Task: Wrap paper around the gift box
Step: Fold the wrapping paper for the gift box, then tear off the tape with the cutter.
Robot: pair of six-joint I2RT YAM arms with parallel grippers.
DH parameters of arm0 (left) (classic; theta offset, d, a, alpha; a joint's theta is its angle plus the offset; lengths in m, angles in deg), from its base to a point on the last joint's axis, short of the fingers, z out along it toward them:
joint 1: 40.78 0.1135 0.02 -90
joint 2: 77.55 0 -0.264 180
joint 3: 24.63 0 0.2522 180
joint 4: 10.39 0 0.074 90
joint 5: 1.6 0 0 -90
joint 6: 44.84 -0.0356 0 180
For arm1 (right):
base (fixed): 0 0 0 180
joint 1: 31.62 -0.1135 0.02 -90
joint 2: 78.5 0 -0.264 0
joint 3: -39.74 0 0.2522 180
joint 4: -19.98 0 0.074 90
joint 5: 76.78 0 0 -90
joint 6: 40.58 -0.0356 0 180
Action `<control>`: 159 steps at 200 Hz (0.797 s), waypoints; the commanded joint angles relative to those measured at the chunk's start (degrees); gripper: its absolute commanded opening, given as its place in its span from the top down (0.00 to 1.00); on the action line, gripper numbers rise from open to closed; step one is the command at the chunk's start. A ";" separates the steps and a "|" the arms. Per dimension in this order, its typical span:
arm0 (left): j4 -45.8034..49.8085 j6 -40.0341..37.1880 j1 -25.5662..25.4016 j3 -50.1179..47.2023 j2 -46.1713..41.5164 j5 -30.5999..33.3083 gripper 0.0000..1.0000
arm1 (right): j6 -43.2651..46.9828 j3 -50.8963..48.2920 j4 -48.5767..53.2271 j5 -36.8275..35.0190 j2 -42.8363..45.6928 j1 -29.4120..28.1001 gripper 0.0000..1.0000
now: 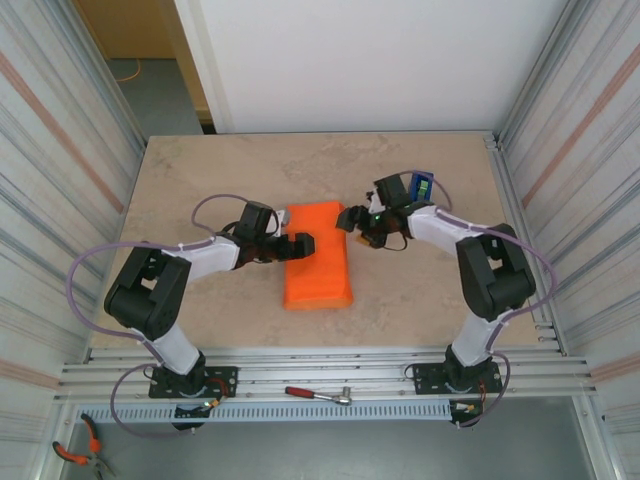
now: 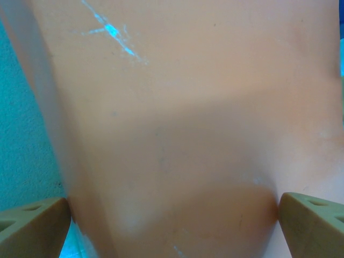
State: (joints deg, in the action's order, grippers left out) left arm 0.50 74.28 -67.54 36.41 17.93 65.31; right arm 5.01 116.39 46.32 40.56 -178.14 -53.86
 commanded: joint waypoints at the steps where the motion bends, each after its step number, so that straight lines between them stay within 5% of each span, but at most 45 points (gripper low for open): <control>1: 5.95 -2.38 -1.17 -0.96 2.55 2.68 0.01 | 1.03 0.53 2.97 1.22 5.68 4.72 0.27; 90: 6.26 -2.93 -1.19 -0.69 3.42 2.61 0.01 | 3.36 -0.01 0.28 11.28 4.56 30.44 0.37; 159: 6.73 -3.33 -1.19 -0.58 3.91 2.53 0.01 | 4.45 0.69 -4.56 18.35 -3.12 35.74 0.64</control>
State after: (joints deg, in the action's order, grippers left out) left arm 0.52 73.43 -67.59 36.92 18.52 64.98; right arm 7.99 116.39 43.83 54.65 -179.32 -18.40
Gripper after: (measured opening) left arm 0.986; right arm 0.376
